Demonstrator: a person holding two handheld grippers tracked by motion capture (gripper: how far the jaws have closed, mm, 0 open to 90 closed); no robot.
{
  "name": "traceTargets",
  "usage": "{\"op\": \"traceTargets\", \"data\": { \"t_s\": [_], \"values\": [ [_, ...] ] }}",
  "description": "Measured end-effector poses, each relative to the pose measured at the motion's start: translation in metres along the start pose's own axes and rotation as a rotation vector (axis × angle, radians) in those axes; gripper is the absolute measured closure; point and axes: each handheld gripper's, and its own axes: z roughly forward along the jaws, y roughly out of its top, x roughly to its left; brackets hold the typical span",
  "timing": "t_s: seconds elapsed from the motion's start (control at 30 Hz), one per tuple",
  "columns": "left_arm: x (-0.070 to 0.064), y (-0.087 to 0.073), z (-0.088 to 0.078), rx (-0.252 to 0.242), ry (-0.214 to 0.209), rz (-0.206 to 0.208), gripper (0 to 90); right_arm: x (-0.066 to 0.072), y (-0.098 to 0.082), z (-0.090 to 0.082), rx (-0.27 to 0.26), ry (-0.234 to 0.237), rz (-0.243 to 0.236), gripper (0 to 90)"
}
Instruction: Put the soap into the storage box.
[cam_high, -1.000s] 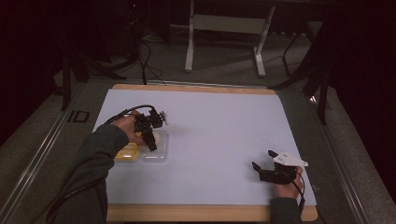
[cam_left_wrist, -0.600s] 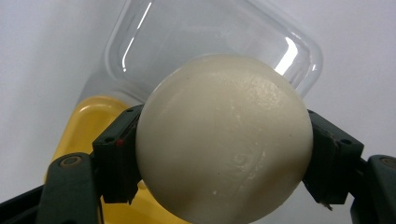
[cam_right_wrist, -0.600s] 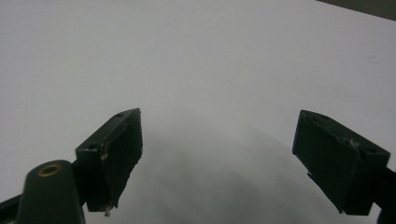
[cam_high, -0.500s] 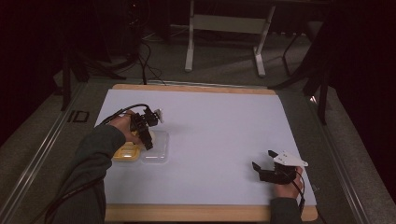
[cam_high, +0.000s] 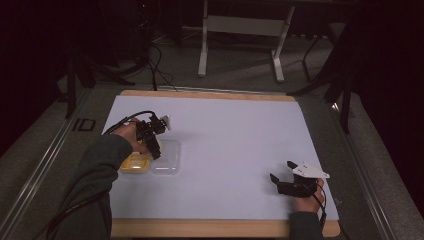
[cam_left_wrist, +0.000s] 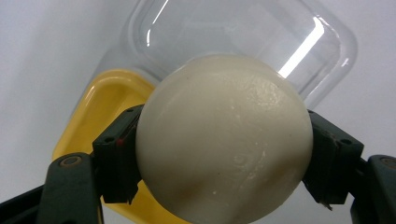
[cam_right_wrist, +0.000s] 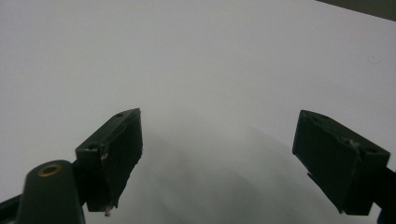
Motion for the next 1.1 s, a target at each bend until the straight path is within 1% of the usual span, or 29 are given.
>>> {"op": "traceTargets", "data": {
  "t_s": [0.03, 0.13, 0.17, 0.23, 0.3, 0.37, 0.4, 0.43, 0.53, 0.63, 0.77, 0.8, 0.87, 0.9, 1.1],
  "values": [
    [0.002, -0.001, 0.0, -0.011, 0.006, -0.028, 26.1, 0.0, 0.0, 0.0, 0.0, 0.0, -0.001, 15.7],
    [0.004, -0.003, -0.001, -0.012, 0.009, -0.031, 26.1, 0.0, 0.0, 0.0, 0.0, -0.001, -0.001, 15.7],
    [0.006, -0.004, -0.001, -0.019, 0.007, -0.046, 26.1, 0.0, 0.0, 0.0, 0.0, -0.001, -0.001, 15.7],
    [0.007, -0.006, -0.001, -0.021, 0.002, -0.062, 26.1, 0.0, 0.0, 0.0, 0.001, 0.0, 0.0, 15.7],
    [0.008, -0.008, 0.0, -0.023, 0.006, -0.056, 26.1, 0.0, 0.0, 0.0, 0.0, -0.001, -0.001, 15.7],
    [0.009, -0.009, 0.0, -0.03, -0.003, -0.072, 26.1, 0.0, 0.0, 0.0, 0.001, 0.0, 0.0, 15.7],
    [0.01, -0.01, 0.001, -0.036, 0.003, -0.071, 26.1, 0.0, 0.0, 0.0, 0.001, 0.0, 0.0, 15.7],
    [0.011, -0.011, 0.001, -0.034, 0.001, -0.078, 26.1, 0.0, 0.0, 0.0, 0.001, -0.001, 0.0, 15.7],
    [0.012, -0.012, 0.001, -0.025, 0.001, -0.082, 26.1, 0.0, 0.0, 0.0, 0.001, -0.001, 0.0, 15.7],
    [0.015, -0.015, 0.003, -0.017, -0.005, -0.101, 26.1, 0.0, 0.0, 0.0, 0.001, -0.001, 0.0, 15.7],
    [0.018, -0.019, 0.003, -0.018, -0.001, -0.11, 26.1, 0.0, 0.0, 0.0, 0.001, -0.001, 0.0, 15.7],
    [0.019, -0.02, 0.003, -0.019, -0.005, -0.117, 26.1, 0.0, 0.0, 0.0, 0.001, 0.0, 0.0, 15.7],
    [0.02, -0.021, 0.003, -0.016, -0.004, -0.116, 26.1, 0.0, 0.0, 0.0, 0.001, 0.0, 0.0, 15.7],
    [0.021, -0.023, 0.004, -0.018, -0.008, -0.123, 26.1, 0.0, 0.0, 0.0, 0.001, -0.001, 0.0, 15.6],
    [0.026, -0.028, 0.006, -0.012, -0.007, -0.138, 26.1, 0.0, 0.0, 0.0, 0.001, -0.002, -0.001, 15.7]
  ]
}}
